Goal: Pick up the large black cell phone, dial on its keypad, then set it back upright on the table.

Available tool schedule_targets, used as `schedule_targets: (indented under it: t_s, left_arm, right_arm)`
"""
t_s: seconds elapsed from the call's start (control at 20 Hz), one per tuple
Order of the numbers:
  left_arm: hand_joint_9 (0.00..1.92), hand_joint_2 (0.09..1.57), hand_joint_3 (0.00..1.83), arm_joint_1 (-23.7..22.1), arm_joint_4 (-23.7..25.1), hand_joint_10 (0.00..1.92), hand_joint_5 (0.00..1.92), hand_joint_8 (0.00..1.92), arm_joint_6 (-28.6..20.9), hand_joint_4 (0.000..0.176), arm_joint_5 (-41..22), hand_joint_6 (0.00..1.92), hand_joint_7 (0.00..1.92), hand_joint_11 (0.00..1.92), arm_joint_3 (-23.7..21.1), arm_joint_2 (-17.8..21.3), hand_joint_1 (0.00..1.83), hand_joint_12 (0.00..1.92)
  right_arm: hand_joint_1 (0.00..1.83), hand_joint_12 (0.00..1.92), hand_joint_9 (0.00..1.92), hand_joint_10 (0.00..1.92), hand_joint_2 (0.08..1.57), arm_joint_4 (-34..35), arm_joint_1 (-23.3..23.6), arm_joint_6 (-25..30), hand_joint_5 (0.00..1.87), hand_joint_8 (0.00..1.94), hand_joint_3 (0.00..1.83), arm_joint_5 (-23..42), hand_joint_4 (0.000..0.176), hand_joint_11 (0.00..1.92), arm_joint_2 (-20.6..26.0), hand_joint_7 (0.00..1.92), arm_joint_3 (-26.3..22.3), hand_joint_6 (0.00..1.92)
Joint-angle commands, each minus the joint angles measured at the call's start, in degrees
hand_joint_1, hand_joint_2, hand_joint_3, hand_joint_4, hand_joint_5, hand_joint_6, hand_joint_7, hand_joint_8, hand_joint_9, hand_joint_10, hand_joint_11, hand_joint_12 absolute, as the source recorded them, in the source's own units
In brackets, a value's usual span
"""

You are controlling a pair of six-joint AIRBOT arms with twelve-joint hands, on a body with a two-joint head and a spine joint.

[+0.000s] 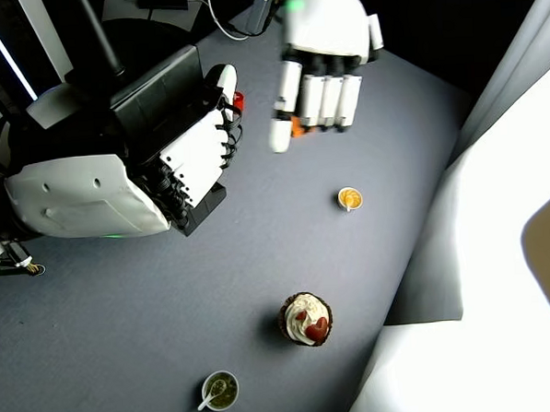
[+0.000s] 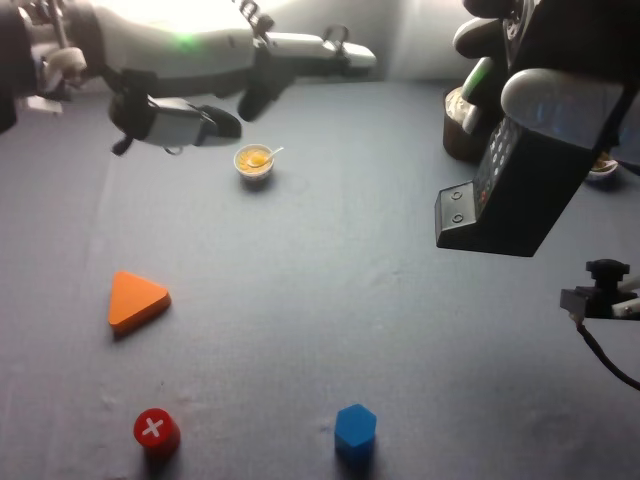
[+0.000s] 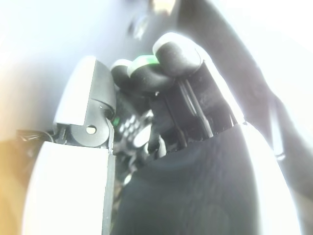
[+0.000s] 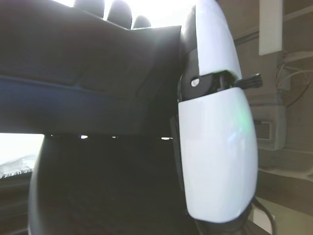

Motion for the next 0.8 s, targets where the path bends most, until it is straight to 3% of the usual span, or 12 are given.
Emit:
schedule_targets:
  t_s: [0.0, 0.3, 0.35, 0.75]
  left_arm:
    - [0.70, 1.25, 0.00, -1.20, -2.97, 1.91, 0.05, 1.49, 0.19, 0.118, -3.49, 0.00, 0.70, 0.60, 0.30, -0.15, 1.31, 1.92]
    - [0.71, 1.24, 0.00, -1.83, -3.19, 1.92, 0.07, 1.45, 0.19, 0.120, -3.19, 0.01, 0.73, 0.61, -1.47, -0.21, 1.32, 1.92]
    - [0.72, 1.24, 0.00, -1.86, -3.18, 1.88, 0.09, 1.44, 0.19, 0.129, -2.80, 0.01, 0.73, 0.59, -2.23, -0.16, 1.32, 1.92]
    - [0.74, 1.26, 0.01, -2.25, -2.70, 1.91, 0.05, 1.52, 0.34, 0.116, 0.54, 0.00, 0.69, 0.65, -10.13, -0.50, 1.31, 1.92]
  right_arm:
    - [1.37, 1.07, 0.96, 1.27, 1.15, 0.40, 0.60, 1.36, 0.79, 1.05, 0.00, 8.09, 0.000, 0.99, 0.68, 0.91, -0.04, 1.06]
    - [1.37, 1.17, 0.99, 1.27, 1.14, 0.38, 0.40, 1.35, 0.83, 1.01, 0.00, 8.25, 0.000, 0.93, 0.68, 0.94, -0.05, 1.00]
    - [1.36, 1.17, 0.93, 1.32, 1.16, 0.38, 0.33, 1.34, 0.78, 1.07, 0.00, 8.34, 0.000, 0.91, 0.69, 0.89, -0.04, 1.07]
    - [1.37, 1.08, 0.96, 1.26, 1.14, 0.38, 0.31, 1.34, 0.80, 1.03, 0.00, 8.36, 0.000, 0.96, 0.67, 0.91, 0.03, 1.08]
